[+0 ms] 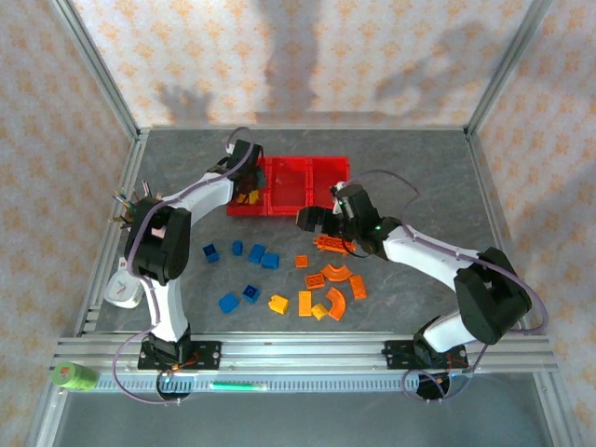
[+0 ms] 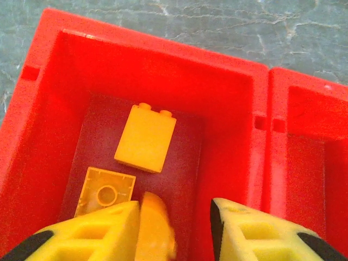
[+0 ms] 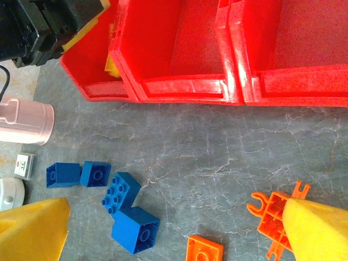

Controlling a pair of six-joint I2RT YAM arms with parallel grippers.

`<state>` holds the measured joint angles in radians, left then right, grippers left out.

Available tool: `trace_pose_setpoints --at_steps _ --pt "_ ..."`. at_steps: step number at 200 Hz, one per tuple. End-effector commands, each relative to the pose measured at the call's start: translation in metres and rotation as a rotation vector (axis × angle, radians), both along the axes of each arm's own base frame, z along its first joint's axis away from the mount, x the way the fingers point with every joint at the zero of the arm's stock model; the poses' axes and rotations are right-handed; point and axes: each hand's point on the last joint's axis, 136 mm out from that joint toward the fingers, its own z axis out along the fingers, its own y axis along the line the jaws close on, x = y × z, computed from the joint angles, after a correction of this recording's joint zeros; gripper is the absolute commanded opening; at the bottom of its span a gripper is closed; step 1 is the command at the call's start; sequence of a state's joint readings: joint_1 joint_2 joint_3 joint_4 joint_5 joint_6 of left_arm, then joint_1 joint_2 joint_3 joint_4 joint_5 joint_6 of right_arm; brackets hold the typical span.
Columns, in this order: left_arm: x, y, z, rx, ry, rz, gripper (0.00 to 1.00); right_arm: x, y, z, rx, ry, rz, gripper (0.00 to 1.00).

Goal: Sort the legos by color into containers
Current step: Place the lego in the container, then pick up the lego from the middle-left of the table.

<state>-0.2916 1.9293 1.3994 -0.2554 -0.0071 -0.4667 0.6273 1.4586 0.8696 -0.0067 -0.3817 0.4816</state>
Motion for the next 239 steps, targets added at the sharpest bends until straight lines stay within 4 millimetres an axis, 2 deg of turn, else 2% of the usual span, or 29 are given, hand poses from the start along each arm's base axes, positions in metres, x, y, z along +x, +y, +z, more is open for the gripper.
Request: trace_pose_setpoints --at_steps 1,25,43,71,88,135,178,227,232,239 --pt "0.004 0.008 0.033 0.021 -0.044 0.001 0.43 0.006 -0.003 0.015 -0.015 -0.044 -0.003 1.00" --pt "-0.002 0.010 0.049 0.020 -0.048 -0.003 0.45 0.003 -0.006 0.018 -0.027 -0.049 -0.002 1.00" --pt "-0.014 0.003 0.060 -0.024 -0.063 -0.031 0.46 -0.002 -0.009 0.017 -0.027 -0.041 0.005 1.00" --pt "-0.045 -0.005 0.074 -0.069 -0.084 -0.064 0.49 -0.014 -0.014 0.009 -0.053 -0.020 0.022 1.00" --pt "-0.069 -0.008 0.075 -0.071 -0.076 -0.080 0.52 -0.023 -0.016 0.005 -0.070 -0.013 0.039 1.00" --pt "-0.153 -0.035 0.061 -0.068 -0.045 -0.165 0.57 -0.053 -0.014 -0.007 -0.103 0.016 0.101 1.00" --pt "-0.221 -0.058 0.042 -0.137 -0.017 -0.206 0.59 -0.085 -0.009 -0.023 -0.101 0.052 0.165 1.00" --pt "-0.282 -0.082 0.007 -0.123 0.071 -0.276 0.59 -0.114 -0.015 -0.041 -0.089 0.078 0.205 1.00" --pt "-0.286 -0.084 0.004 -0.119 0.080 -0.281 0.59 -0.117 -0.014 -0.034 -0.074 0.060 0.210 1.00" --pt "-0.292 -0.088 0.000 -0.111 0.092 -0.294 0.60 -0.121 -0.015 -0.036 -0.072 0.062 0.220 1.00"
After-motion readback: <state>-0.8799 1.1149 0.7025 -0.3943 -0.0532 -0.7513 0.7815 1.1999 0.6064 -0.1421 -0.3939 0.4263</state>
